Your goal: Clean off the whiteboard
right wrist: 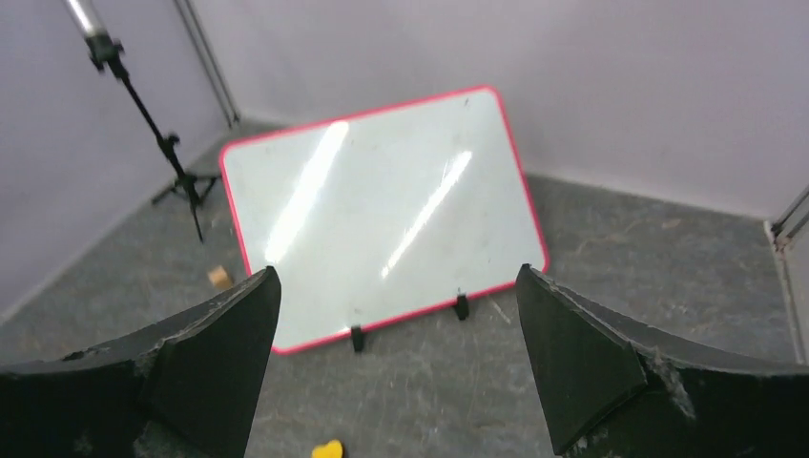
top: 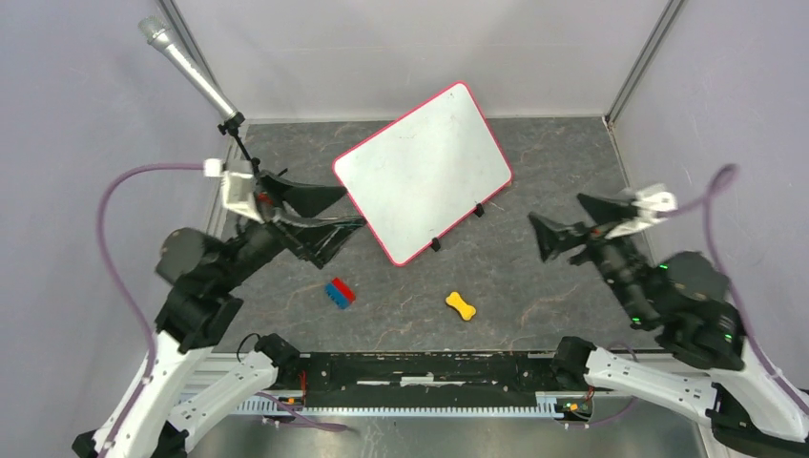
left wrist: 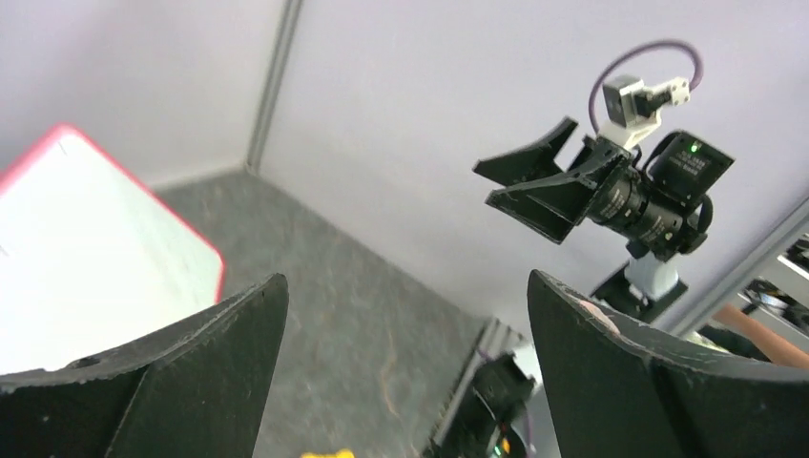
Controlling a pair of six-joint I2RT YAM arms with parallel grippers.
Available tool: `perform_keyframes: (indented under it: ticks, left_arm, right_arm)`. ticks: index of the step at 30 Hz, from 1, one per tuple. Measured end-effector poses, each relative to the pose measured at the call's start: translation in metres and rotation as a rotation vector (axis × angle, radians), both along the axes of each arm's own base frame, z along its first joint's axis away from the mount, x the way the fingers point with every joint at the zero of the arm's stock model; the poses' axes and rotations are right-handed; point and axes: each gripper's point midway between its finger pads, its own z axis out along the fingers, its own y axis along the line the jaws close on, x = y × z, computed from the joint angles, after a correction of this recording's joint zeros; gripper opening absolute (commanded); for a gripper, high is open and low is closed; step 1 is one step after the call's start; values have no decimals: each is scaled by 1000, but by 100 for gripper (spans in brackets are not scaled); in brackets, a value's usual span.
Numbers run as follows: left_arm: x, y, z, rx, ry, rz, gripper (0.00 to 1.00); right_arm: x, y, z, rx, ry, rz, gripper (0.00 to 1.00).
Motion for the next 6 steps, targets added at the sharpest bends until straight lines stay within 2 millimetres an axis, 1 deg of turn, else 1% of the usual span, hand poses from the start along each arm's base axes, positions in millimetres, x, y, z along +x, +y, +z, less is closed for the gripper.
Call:
perform_keyframes:
  ticks: [2,3,4,6]
  left_arm:
    - [-9,13,24,-26,-75,37,100]
    - [-16,21,39,-43,-112,59,100]
    - [-19,27,47,-54,-135,75,100]
    - [-28,38,62,-71,-178,103,100]
  right_arm:
    - [-8,-22,29,66,-72,-20,98]
    - [-11,-31,39,90,-102,-29,98]
    - [-14,-37,45,104,-124,-33,98]
    - [-16,-45,50,110,-150,-43,98]
